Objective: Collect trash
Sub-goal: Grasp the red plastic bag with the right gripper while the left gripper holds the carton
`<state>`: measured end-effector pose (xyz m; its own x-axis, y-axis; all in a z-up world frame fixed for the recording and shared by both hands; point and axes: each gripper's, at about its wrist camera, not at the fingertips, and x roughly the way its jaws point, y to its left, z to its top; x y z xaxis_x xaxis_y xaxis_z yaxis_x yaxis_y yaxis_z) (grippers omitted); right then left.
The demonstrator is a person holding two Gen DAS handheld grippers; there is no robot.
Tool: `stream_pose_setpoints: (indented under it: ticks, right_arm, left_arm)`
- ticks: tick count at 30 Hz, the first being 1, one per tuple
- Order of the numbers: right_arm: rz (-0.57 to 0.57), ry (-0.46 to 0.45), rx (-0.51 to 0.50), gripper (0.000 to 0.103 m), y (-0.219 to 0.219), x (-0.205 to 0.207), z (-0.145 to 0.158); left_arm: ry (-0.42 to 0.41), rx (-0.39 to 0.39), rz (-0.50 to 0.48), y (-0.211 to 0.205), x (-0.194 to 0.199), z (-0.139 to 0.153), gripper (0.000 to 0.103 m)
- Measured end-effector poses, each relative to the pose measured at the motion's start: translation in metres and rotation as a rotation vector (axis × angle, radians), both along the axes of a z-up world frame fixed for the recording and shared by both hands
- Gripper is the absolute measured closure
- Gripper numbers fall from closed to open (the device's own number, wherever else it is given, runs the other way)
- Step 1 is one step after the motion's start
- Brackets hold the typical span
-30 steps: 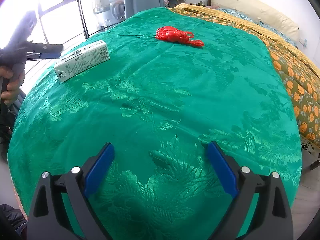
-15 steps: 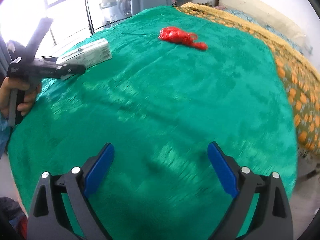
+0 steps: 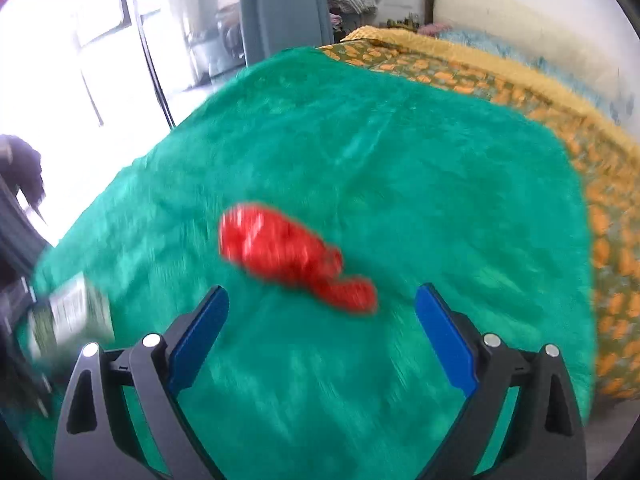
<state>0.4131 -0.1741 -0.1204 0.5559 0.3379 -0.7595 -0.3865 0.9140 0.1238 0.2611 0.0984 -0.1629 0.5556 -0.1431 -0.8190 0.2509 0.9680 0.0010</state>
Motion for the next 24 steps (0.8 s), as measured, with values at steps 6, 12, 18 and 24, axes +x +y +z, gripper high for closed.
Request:
stream_pose_setpoints:
  ticks: [6,12,18,24]
  right_arm:
    - [0.082,0.179,0.124,0.011,0.017,0.022,-0.025]
    - [0.329,0.147,0.19,0.012,0.022,-0.024,0.007]
    - [0.174,-0.006,0.017,0.012,0.046,0.002,0.018]
    - [0.122,-0.032,-0.289,0.02,0.102,0.026,-0.016]
  left_arm:
    - [0.0,-0.001,0.0,0.0,0.0,0.0,0.004]
    - [0.0,0.0,0.001,0.0,0.001,0.0,0.004]
    - [0.0,-0.001,0.001,0.0,0.001,0.0,0.004]
    - [0.001,-0.003,0.002,0.0,0.002,-0.001,0.005]
